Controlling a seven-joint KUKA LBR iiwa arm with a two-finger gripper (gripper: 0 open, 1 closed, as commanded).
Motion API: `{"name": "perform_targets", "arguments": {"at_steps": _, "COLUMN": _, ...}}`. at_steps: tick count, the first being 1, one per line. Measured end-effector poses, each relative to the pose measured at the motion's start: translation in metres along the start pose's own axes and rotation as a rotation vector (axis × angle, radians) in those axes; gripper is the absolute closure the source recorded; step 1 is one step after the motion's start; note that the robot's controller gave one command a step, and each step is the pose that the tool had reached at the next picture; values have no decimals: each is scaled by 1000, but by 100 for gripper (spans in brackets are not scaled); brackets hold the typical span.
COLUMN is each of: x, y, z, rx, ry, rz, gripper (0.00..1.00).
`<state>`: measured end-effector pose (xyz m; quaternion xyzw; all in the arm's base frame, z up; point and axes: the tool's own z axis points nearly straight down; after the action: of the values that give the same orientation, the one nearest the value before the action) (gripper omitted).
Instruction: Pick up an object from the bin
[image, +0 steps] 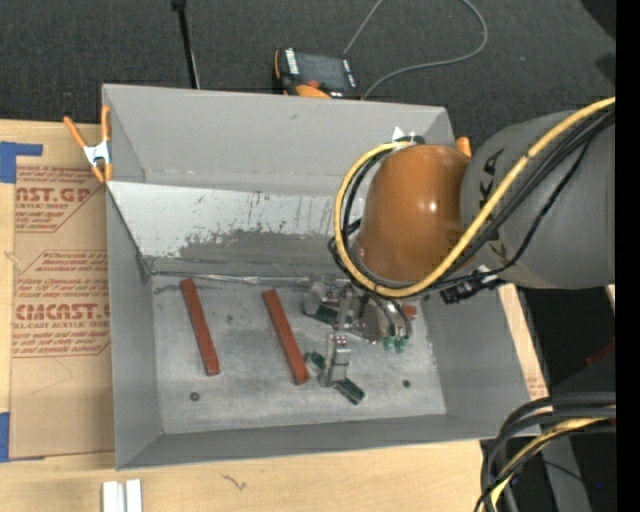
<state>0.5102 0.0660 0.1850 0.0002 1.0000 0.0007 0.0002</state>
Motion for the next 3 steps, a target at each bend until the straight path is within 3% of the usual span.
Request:
{"name": "perform_targets", "arguments": {"at_steps": 1, "x": -57, "y": -20, "z": 119, "rx": 0, "ry": 6, "rz": 37, "gripper": 0}}
{"name": "perform_targets", "arguments": {"at_steps": 2, "x": -83, "y": 10, "z": 76, "rx": -1, "ry": -4, "rz": 332, "gripper": 0}}
{"name": "perform_targets", "arguments": {"at_steps": 3, "x": -69, "y": -25, "z": 115, "rx": 1, "ry": 0, "rz": -116, "gripper": 0}}
